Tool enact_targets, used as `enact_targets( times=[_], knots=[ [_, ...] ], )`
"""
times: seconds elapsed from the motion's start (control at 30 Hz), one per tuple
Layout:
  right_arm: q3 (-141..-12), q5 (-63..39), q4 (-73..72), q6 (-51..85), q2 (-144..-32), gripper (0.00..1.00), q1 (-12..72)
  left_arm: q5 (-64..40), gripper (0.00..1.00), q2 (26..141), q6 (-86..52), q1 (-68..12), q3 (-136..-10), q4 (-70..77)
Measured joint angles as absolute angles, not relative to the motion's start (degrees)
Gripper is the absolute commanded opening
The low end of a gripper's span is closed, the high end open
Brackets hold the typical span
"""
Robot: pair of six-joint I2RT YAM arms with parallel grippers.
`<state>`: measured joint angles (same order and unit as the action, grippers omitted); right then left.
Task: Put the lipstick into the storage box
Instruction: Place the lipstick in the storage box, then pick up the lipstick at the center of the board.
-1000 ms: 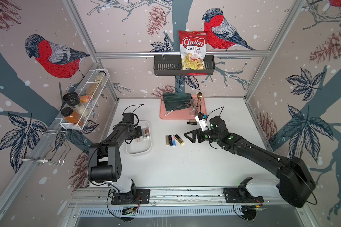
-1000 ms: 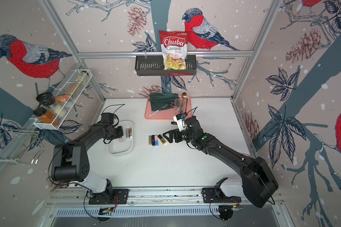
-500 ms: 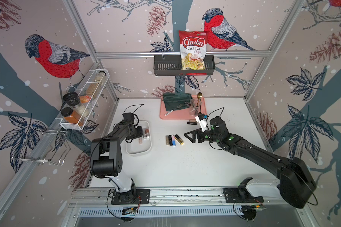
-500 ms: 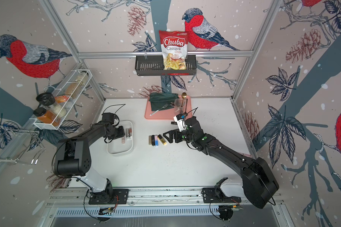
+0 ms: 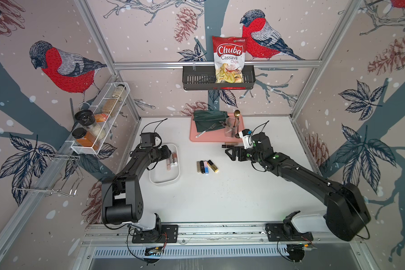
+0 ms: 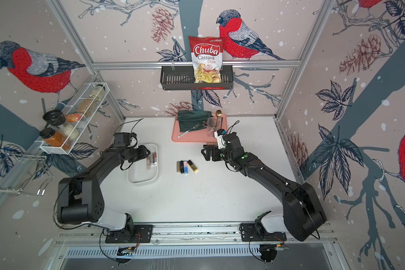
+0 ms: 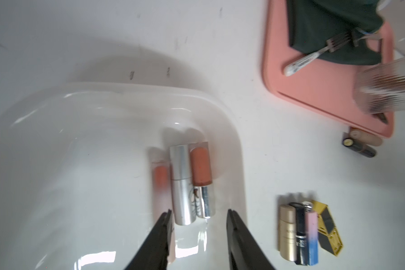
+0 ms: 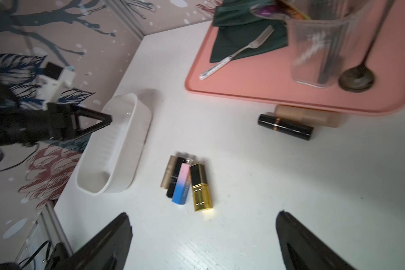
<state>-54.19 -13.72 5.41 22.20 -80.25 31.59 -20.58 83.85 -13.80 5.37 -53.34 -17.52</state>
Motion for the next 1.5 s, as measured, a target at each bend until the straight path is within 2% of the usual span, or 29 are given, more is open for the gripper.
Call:
enact_targets(
  times=[0.23, 0.47, 0.7, 1.5],
  knots=[
    [-62.57, -9.45, 10.7, 19.44, -91.57, 1.0, 27.97, -32.56, 0.52, 76.69, -15.2, 3.46, -48.73, -10.37],
    [-68.82, -7.66, 12.08, 16.49, -101.86, 1.0, 27.51, -37.54, 0.55, 72.88, -10.17, -8.25, -48.88, -12.95],
    [-72.99, -7.53, 12.16, 15.03, -108.18, 1.0, 27.49, -39.18, 0.61, 65.67, -9.65, -8.97, -42.61, -12.43],
    [-81.38, -8.6, 12.45, 13.5, -119.59, 1.0, 25.8, -38.3, 0.62, 65.12, -9.02, -9.02, -42.0, -12.21]
  ],
)
